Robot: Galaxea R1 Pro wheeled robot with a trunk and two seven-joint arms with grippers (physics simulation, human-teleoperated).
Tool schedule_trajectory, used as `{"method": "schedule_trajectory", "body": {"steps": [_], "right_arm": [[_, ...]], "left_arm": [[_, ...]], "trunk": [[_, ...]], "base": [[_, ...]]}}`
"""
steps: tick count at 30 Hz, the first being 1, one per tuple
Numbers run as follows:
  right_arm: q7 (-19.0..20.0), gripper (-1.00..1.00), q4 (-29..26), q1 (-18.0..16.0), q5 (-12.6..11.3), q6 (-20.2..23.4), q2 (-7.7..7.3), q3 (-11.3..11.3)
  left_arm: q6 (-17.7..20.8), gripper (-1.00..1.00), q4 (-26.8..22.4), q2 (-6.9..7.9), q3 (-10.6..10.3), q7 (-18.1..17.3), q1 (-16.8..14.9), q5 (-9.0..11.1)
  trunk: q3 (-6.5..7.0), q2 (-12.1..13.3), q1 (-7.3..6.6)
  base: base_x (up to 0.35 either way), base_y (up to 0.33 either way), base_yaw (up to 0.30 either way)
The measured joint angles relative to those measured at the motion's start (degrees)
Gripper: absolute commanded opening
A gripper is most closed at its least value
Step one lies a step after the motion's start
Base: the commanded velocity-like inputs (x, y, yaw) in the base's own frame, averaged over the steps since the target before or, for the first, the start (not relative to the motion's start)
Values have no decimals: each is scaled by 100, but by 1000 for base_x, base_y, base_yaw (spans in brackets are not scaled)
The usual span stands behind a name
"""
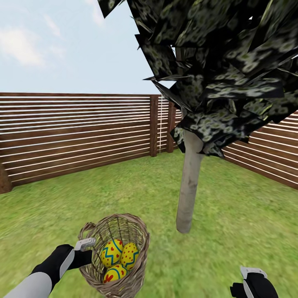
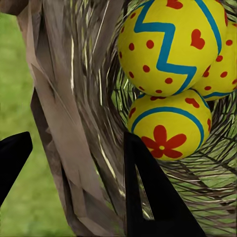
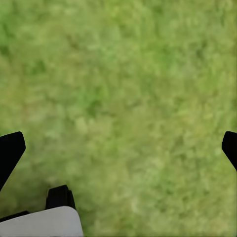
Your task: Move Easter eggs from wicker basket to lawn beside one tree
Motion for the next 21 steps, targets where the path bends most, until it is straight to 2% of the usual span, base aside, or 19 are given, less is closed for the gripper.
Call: {"method": "schedule_trajectory", "body": {"steps": [8, 9, 11, 12, 15, 19, 21], "right_arm": [[0, 100, 3, 0, 0, 0, 0, 0], [0, 100, 2, 0, 0, -6, 0, 0], [0, 100, 3, -1, 0, -2, 1, 0], [0, 100, 2, 0, 0, -4, 0, 0], [0, 100, 6, 0, 0, -9, 0, 0], [0, 100, 8, 0, 0, -9, 1, 0], [0, 100, 9, -1, 0, -9, 0, 0]], "left_arm": [[0, -100, 3, -2, 1, -1, 0, 6], [-7, -100, 22, -76, -23, 10, -1, -57], [-4, -100, 37, -155, -11, -3, 1, 60], [-3, -100, 30, -153, 13, -2, -1, 84], [-10, -100, 28, -138, 2, 15, 0, -49], [-6, -100, 33, -157, 8, 4, 0, 33], [-8, -100, 35, -151, -4, 9, 0, -8]], "trunk": [[-144, -321, 176], [-162, -361, 198], [-198, -441, 242], [-215, -482, 264], [-270, -602, 330], [-341, -762, 417], [-377, -843, 461]], "base": [[0, 0, 0], [0, 0, 0], [0, 0, 0], [0, 0, 0], [0, 0, 0], [0, 0, 0], [0, 0, 0]]}}
